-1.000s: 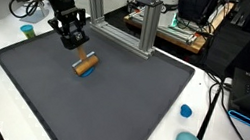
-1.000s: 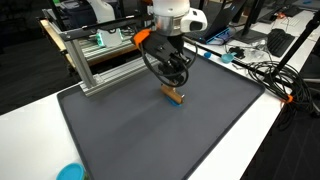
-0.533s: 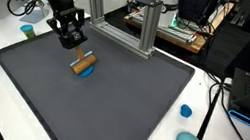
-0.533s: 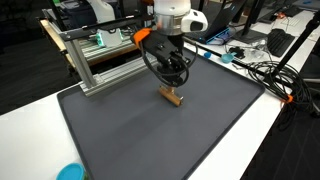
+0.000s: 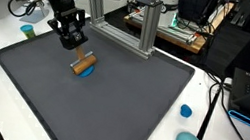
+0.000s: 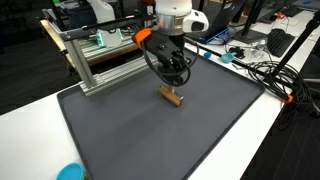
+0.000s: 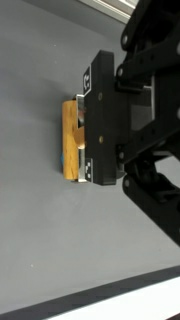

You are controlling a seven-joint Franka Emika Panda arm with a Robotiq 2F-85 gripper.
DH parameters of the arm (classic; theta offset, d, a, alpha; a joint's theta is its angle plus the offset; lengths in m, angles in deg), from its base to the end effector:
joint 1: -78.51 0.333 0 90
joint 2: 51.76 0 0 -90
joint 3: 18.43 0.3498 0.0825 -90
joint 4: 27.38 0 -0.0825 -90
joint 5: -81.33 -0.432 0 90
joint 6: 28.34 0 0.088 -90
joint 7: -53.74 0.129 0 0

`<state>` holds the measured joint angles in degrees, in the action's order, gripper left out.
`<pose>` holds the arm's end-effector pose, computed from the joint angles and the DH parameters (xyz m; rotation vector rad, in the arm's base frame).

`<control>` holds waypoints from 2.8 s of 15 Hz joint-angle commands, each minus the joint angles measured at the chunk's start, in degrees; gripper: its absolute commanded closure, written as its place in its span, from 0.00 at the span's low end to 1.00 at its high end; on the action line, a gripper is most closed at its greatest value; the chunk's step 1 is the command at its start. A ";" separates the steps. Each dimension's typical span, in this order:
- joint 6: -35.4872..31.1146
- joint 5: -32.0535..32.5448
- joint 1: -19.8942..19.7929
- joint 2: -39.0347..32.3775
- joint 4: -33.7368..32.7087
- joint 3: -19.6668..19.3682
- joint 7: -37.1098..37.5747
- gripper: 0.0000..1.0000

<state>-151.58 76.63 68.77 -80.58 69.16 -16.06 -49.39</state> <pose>0.7186 -0.0908 0.2853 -2.1097 -2.2169 -0.0783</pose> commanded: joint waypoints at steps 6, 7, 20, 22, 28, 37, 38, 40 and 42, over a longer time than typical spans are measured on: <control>0.13 -0.40 -0.11 -1.05 -0.83 0.13 0.54 0.78; -0.09 -1.15 -0.31 -2.14 -1.28 0.55 0.08 0.78; 0.50 -5.02 -1.30 -5.69 -2.86 1.72 -1.00 0.78; 0.29 -5.14 -1.21 -5.93 -2.68 1.90 -1.24 0.78; 1.01 -6.17 -1.52 -6.60 -2.71 2.65 -2.24 0.78; 4.13 -8.78 -2.51 -8.33 -4.96 3.38 -5.21 0.78; 4.39 -8.77 -2.49 -8.51 -5.14 3.40 -5.31 0.78; 4.80 -8.73 -2.44 -8.80 -5.48 3.48 -5.55 0.78; 4.95 -8.92 -2.48 -8.92 -5.59 3.68 -5.91 0.78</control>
<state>-146.55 71.11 66.58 -84.02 63.94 -14.72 -52.99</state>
